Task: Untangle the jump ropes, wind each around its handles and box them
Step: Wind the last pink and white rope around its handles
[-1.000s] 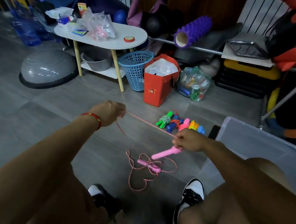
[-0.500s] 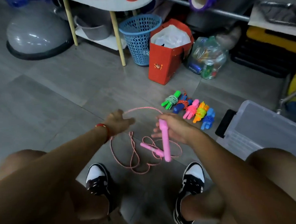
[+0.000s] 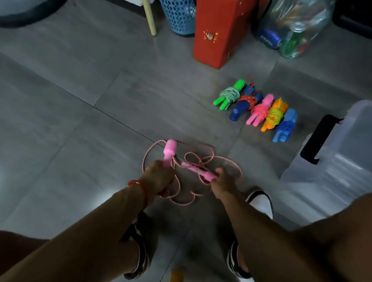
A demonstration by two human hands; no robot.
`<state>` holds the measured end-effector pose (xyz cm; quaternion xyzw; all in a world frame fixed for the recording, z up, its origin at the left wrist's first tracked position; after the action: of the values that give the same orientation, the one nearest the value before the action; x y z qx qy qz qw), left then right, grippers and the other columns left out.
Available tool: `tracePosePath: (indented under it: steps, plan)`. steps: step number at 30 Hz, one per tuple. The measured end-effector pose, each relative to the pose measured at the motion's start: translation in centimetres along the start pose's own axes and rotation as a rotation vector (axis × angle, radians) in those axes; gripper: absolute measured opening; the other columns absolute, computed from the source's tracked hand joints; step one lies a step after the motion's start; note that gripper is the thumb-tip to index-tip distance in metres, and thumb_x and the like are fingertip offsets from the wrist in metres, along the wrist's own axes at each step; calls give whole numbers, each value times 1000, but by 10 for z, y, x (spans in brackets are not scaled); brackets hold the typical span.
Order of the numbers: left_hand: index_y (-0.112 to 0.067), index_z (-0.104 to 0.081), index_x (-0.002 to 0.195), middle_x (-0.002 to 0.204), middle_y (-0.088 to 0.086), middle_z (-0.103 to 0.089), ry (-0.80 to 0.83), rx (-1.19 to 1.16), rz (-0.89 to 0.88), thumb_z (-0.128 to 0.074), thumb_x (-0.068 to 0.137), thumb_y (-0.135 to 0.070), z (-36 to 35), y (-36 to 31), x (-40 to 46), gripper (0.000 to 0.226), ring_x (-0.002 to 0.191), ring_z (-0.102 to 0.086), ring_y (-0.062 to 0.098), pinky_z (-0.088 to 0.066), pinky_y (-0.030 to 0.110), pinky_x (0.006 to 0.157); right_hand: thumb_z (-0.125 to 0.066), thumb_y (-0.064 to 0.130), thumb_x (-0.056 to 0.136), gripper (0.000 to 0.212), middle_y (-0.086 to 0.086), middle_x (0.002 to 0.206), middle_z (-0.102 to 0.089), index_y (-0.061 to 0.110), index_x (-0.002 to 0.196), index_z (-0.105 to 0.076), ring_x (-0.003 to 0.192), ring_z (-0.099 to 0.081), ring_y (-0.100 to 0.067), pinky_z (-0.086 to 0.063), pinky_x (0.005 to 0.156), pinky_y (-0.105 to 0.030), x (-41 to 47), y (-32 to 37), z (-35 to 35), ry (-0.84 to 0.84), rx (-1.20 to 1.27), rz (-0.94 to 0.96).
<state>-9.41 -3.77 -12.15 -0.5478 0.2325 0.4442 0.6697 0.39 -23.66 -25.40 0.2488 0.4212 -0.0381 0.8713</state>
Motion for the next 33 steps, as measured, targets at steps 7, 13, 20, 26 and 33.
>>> tracePosePath:
  steps: [7, 13, 20, 26, 33]
  plan:
    - [-3, -56, 93, 76, 15, -58, 34, -64, -29, -48, 102, -4, -2, -7, -7, 12, 47, -51, 17, -42, 27, 46, -67, 28, 94, 47, -17, 132, -61, 5, 132, -53, 122, -58, -34, -44, 100, -37, 8, -10, -14, -106, -175, 22]
    - [-15, -55, 99, 94, 12, -63, -12, 310, -156, -55, 98, -16, -4, -18, 16, 1, 84, -63, 27, -54, 30, 71, -75, 37, 84, 30, -4, 105, -72, 19, 106, -67, 101, -66, -26, -47, 82, -32, -31, 22, 13, -154, -202, 314]
    - [-27, -49, 90, 115, 14, -65, 202, 470, -265, -59, 98, -9, -4, -34, -21, 22, 85, -69, 12, -44, 18, 63, -82, 37, 69, 33, -2, 91, -75, 23, 98, -72, 86, -72, -22, -57, 81, -54, -88, 77, 63, 148, 67, 594]
    - [-13, -56, 107, 93, 16, -73, 601, 201, -347, -51, 104, -17, -17, -42, -98, 7, 72, -71, 27, -59, 34, 62, -86, 7, 73, 25, -18, 93, -76, 12, 95, -76, 82, -64, -14, -54, 88, -54, -145, 92, 114, 262, 62, 673]
    - [-8, -57, 126, 90, 16, -62, 694, -55, -276, -58, 100, -13, 4, -31, -147, 27, 70, -60, 24, -57, 32, 57, -92, 36, 66, 34, 12, 81, -55, 26, 90, -70, 71, -47, -2, -37, 63, -25, -218, 119, 144, 28, -227, 831]
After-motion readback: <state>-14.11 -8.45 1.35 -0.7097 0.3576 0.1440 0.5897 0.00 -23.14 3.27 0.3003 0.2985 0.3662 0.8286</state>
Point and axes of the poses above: each hand's wrist, its own x-axis towards the middle knuckle, its own z-axis out of the back of the hand, y = z × x, the point moved 7 cm from there along x, towards the middle knuckle
